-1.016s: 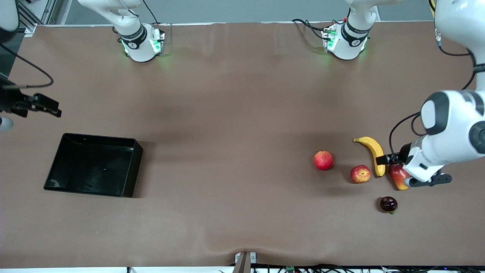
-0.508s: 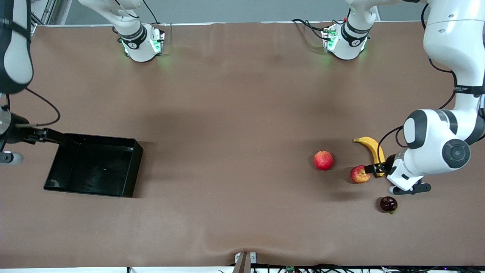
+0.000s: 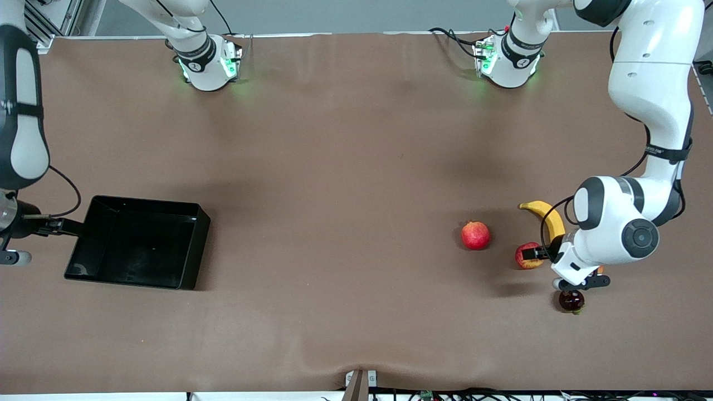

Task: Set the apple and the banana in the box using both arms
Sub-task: 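Grasp the red-yellow apple with the left gripper while the right gripper grips the tray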

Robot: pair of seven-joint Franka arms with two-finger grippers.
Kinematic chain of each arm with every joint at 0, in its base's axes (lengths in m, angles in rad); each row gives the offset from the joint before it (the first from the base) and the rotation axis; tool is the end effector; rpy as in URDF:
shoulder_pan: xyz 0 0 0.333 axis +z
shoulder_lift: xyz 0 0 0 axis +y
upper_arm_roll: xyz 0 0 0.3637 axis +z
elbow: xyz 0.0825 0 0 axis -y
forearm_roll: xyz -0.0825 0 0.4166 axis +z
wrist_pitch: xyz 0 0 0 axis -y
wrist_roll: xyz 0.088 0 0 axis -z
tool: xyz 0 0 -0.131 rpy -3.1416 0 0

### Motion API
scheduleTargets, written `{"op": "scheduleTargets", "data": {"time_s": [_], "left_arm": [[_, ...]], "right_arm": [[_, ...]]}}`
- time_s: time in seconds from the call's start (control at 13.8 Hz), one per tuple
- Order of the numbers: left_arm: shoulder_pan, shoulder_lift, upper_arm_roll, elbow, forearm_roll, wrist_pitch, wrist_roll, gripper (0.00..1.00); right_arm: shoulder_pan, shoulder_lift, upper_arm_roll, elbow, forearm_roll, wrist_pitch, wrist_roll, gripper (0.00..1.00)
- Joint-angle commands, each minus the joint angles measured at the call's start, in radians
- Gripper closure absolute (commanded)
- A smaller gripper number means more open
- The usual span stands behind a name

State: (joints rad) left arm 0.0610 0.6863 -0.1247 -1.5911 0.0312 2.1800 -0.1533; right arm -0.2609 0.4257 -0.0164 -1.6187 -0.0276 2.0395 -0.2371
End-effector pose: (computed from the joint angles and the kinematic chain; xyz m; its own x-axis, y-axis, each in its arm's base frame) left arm 0.7393 -0.0337 0.2185 0.9908 0.0923 -0.0993 0.0967 -0.9945 0.0404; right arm 0.6933 -0.1981 0.3822 0.9996 -0.0264 -0.0123 -0.0260 -0.9992 0.0293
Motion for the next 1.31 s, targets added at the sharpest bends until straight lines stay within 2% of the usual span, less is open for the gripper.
{"op": "scheduleTargets", "data": {"time_s": [0.0, 0.07, 0.36, 0.44, 0.51, 0.58, 0.65, 0.73, 0.8, 1.02, 1.09, 1.16, 1.23], "left_arm": [[-0.022, 0.019, -0.003, 0.043, 0.000, 0.001, -0.005, 0.00], [-0.027, 0.022, -0.003, 0.043, 0.000, 0.001, -0.006, 0.00], [-0.026, 0.048, -0.001, 0.043, 0.004, 0.018, -0.003, 0.00], [-0.024, 0.050, -0.001, 0.043, 0.010, 0.018, 0.003, 0.00], [-0.023, 0.049, -0.001, 0.043, 0.012, 0.018, 0.006, 0.00], [-0.021, 0.048, -0.001, 0.043, 0.013, 0.018, 0.008, 0.00], [-0.020, 0.048, 0.000, 0.043, 0.013, 0.018, 0.009, 0.00], [-0.018, 0.047, 0.000, 0.042, 0.013, 0.018, 0.008, 0.08], [-0.018, 0.045, 0.000, 0.039, 0.013, 0.017, 0.001, 0.22], [-0.013, 0.042, 0.002, 0.026, 0.013, 0.001, 0.004, 0.51], [-0.010, 0.038, 0.004, 0.026, 0.013, -0.009, 0.011, 0.68], [-0.009, 0.035, 0.005, 0.031, 0.015, -0.035, 0.011, 0.89], [-0.009, 0.032, 0.005, 0.036, 0.015, -0.057, 0.012, 1.00]], "right_arm": [[-0.057, 0.005, 0.018, -0.122, -0.012, 0.166, -0.071, 0.00], [-0.069, 0.024, 0.018, -0.151, -0.012, 0.226, -0.097, 0.00], [-0.107, 0.137, 0.018, -0.155, -0.012, 0.330, -0.209, 0.00], [-0.113, 0.152, 0.018, -0.152, -0.012, 0.332, -0.227, 0.08], [-0.113, 0.156, 0.018, -0.152, -0.012, 0.330, -0.232, 0.64], [-0.112, 0.156, 0.018, -0.152, -0.012, 0.330, -0.232, 1.00], [-0.112, 0.156, 0.018, -0.150, -0.012, 0.330, -0.232, 1.00], [-0.112, 0.156, 0.018, -0.148, -0.012, 0.330, -0.232, 1.00], [-0.112, 0.156, 0.018, -0.147, -0.011, 0.330, -0.232, 1.00], [-0.104, 0.154, 0.019, -0.139, -0.011, 0.323, -0.228, 1.00], [-0.098, 0.143, 0.021, -0.139, -0.008, 0.317, -0.226, 1.00], [-0.092, 0.133, 0.026, -0.136, -0.005, 0.301, -0.226, 1.00], [-0.080, 0.108, 0.036, -0.132, -0.002, 0.274, -0.223, 1.00]]}}
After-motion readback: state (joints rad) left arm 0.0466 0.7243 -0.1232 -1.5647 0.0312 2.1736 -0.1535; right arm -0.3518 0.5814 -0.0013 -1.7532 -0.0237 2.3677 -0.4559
